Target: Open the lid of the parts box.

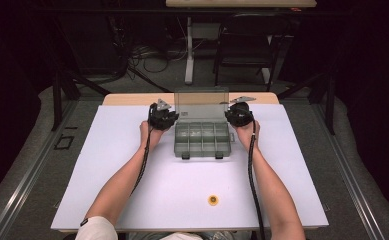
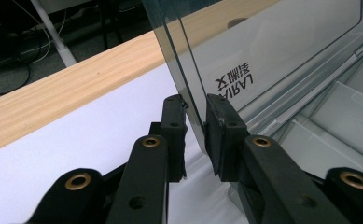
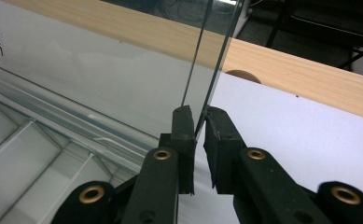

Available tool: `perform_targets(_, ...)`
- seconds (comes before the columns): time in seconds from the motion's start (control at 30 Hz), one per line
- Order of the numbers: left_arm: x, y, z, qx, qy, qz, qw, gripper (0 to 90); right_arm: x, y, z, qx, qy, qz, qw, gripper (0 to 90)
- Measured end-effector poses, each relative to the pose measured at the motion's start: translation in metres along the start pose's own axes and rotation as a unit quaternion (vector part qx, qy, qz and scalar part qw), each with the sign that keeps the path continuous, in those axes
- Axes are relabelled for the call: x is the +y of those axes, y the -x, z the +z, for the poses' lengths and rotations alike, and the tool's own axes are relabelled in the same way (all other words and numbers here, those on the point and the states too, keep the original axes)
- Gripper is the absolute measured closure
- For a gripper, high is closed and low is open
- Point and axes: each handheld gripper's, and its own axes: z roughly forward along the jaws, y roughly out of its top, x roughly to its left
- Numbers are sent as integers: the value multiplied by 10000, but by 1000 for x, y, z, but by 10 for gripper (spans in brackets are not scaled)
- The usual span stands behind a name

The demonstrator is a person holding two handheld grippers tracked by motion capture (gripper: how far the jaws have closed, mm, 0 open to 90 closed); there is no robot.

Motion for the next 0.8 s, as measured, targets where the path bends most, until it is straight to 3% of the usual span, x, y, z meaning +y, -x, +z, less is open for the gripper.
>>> perform_targets(0.8, -4, 2, 2, 24, -173, 15, 9998, 756, -4, 0, 4, 45, -146, -52, 9999, 810)
